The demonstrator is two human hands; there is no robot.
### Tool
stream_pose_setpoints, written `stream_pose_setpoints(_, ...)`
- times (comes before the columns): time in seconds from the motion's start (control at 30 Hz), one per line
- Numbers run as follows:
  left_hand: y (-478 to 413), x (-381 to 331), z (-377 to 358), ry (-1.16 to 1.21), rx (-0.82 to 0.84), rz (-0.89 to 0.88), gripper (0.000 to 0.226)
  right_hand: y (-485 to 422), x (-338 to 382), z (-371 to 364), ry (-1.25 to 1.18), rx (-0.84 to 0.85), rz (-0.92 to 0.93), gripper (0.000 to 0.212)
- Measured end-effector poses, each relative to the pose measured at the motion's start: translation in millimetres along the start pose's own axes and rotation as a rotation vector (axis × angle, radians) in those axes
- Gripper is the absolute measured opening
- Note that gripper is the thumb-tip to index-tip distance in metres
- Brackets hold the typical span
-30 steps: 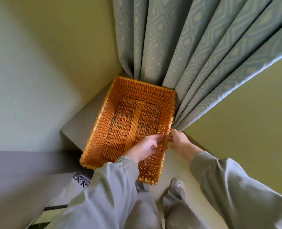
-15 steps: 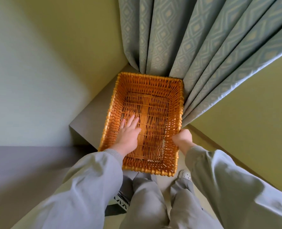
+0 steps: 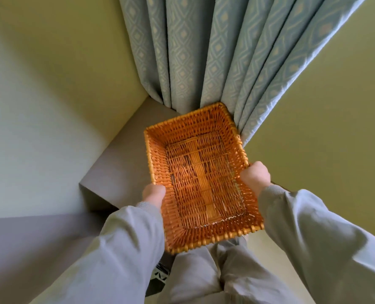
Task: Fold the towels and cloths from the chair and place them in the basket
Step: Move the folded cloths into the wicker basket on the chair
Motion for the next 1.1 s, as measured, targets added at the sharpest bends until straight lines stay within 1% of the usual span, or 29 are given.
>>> stream_pose_setpoints(0.03,1.8,8.1,-14.1,-0.026,0.061,0.034,0.03,0.3,-3.3,7.9,0.041,-0.026,0.007,0.012)
stream_pose_setpoints(0.1,7.8,23.8,-47.0,0.013,0.188,0.094,0.027,0.2,-13.0,25.9,0.113,-0.072,0.014,0.011)
stream_pose_setpoints(0.2,14.0,36.0,-84.3,0.081,0.299,0.121,0.022,-1.5,-27.7,46.9,0.177,-0.131,0.04,0.011)
stream_pose_setpoints(0.3,55.7,42.1,-114.0,0.111,0.39,0.132,0.007,-2.9,-58.9,69.9,0.205,-0.183,0.045,0.015)
stream_pose_setpoints(0.43,104.7,40.7,-156.2,0.09,0.44,0.118,0.01,-7.0,-114.4,107.6,0.187,-0.225,-0.018,0.015)
stream_pose_setpoints(0.47,115.0,43.0,-175.6,0.064,0.448,0.104,0.005,-5.5,-139.3,120.0,0.172,-0.225,-0.048,0.014)
stream_pose_setpoints(0.5,114.2,41.5,-188.3,0.018,0.445,0.081,0.009,-6.4,-154.5,128.1,0.156,-0.226,-0.066,0.012)
stream_pose_setpoints(0.53,126.1,41.7,-211.0,-0.034,0.441,0.065,0.011,-6.4,-185.0,142.6,0.127,-0.236,-0.091,0.01)
stream_pose_setpoints(0.57,140.0,39.6,-229.4,-0.075,0.457,0.041,0.008,-6.2,-211.4,154.9,0.096,-0.246,-0.114,0.007)
stream_pose_setpoints(0.63,184.1,32.7,-259.4,-0.152,0.447,-0.033,0.006,-5.3,-268.2,177.8,0.015,-0.272,-0.179,0.008)
stream_pose_setpoints(0.73,245.8,28.2,-310.5,-0.306,0.407,-0.208,0.016,0.8,-359.1,208.8,-0.114,-0.294,-0.278,0.019)
stream_pose_setpoints(0.83,298.6,30.7,-376.5,-0.486,0.37,-0.358,0.02,22.3,-459.5,244.3,-0.252,-0.325,-0.372,0.022)
stream_pose_setpoints(0.9,319.8,26.1,-416.0,-0.579,0.347,-0.465,0.026,36.1,-512.0,261.0,-0.329,-0.34,-0.417,0.024)
stream_pose_setpoints(0.93,341.4,26.2,-451.4,-0.64,0.357,-0.534,0.028,48.9,-551.1,279.1,-0.371,-0.366,-0.458,0.024)
stream_pose_setpoints(1.0,376.9,24.0,-498.2,-0.744,0.359,-0.646,0.023,67.8,-605.1,298.5,-0.451,-0.398,-0.532,0.023)
stream_pose_setpoints(1.07,442.0,30.7,-542.3,-0.857,0.36,-0.753,0.011,92.9,-664.9,317.7,-0.544,-0.454,-0.62,0.023)
stream_pose_setpoints(1.1,474.7,32.7,-566.2,-0.937,0.347,-0.829,0.013,106.7,-692.7,326.4,-0.594,-0.487,-0.667,0.022)
Point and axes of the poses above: each hand's wrist, its own y-axis away from the middle knuckle, its own z-axis out of the back of the hand, x = y × z, the point moved 7 cm from there along -y, towards the middle knuckle, and after that the axes turned 7 degrees about z, right-handed, at the moved point
